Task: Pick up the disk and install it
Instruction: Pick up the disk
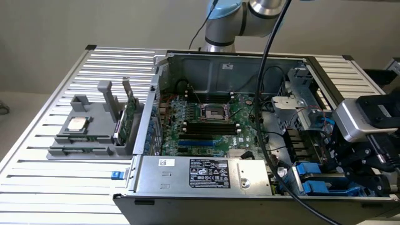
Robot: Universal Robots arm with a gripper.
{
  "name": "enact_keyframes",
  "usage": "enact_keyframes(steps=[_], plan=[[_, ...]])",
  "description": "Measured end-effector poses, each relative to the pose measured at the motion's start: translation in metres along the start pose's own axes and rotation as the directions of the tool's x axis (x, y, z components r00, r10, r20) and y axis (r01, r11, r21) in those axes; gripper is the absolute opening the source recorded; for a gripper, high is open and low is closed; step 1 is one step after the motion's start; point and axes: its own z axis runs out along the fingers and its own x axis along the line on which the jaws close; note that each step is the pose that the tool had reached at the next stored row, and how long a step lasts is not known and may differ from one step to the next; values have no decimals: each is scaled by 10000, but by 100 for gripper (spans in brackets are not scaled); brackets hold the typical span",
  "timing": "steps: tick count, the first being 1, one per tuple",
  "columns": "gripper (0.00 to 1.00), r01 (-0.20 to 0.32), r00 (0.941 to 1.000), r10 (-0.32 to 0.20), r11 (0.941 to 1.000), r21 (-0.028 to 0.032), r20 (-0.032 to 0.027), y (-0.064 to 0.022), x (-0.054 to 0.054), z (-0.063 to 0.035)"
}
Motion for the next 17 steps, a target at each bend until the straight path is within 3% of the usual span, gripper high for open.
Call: enact_keyframes(steps=[5,7,9,10,12,17], plan=[[13,-2,10000,2,10000,-1,-18,0,8,53],[13,-4,10000,4,10000,-5,-4,-2,9,62],[13,-8,10000,8,10000,-47,26,-3,3,39],[13,-13,10000,13,10000,-63,44,-2,1,19],[13,-23,10000,23,10000,-77,13,1,-9,-68],[13,-46,10000,46,10000,-81,19,6,-38,-278]])
